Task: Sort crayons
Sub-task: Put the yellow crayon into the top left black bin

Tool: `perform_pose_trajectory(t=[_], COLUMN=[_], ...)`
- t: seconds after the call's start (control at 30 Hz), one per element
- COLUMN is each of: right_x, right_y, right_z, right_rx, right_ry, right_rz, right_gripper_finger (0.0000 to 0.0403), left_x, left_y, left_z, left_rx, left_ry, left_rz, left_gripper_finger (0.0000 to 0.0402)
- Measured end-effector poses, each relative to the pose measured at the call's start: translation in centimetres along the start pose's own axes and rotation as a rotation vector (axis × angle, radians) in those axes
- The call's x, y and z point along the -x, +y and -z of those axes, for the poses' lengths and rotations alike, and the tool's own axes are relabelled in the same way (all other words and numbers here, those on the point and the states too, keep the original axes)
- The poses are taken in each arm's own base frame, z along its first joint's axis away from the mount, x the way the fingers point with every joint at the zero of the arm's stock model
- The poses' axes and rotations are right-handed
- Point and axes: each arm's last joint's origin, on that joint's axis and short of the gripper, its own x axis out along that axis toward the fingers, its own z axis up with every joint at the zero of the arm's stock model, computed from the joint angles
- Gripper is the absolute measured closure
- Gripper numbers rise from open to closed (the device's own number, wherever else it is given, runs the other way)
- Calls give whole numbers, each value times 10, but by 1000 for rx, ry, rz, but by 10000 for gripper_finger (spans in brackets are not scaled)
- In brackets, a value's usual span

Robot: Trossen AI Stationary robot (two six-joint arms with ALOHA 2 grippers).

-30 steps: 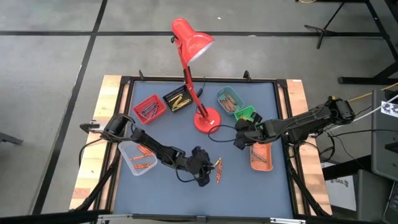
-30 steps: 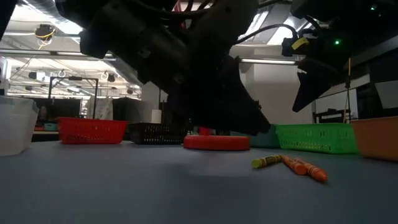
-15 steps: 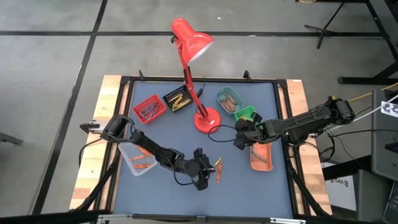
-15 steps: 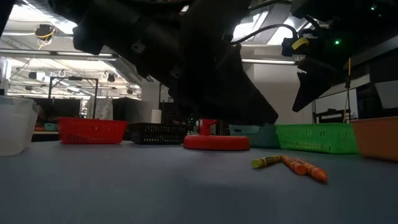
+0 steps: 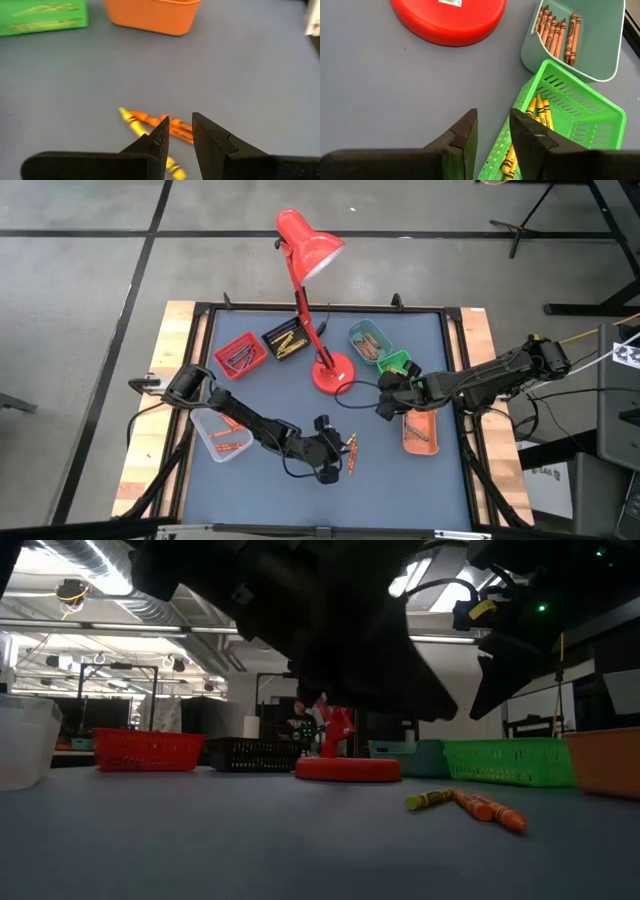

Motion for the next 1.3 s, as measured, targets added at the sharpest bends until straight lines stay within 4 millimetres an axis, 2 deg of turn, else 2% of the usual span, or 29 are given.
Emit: perform_pose_trajectory(t=[0.23,0.43,1.3], right_x=[0,0,0], right_y=[0,1,1], right_z=[0,-2,-2], right_rx=[-1,-11,-11], right_ry=[-2,-14,-15], right_rz=[-1,-10,-11], right_gripper_finger=[292,292,292], left_x=[-3,-13,-21], left_y=[1,1,3], left_z=[4,21,39], left_rx=[-5,-27,48], left_ry=[4,47,97], left_rz=[-25,-39,-80], left_gripper_finger=[333,333,333])
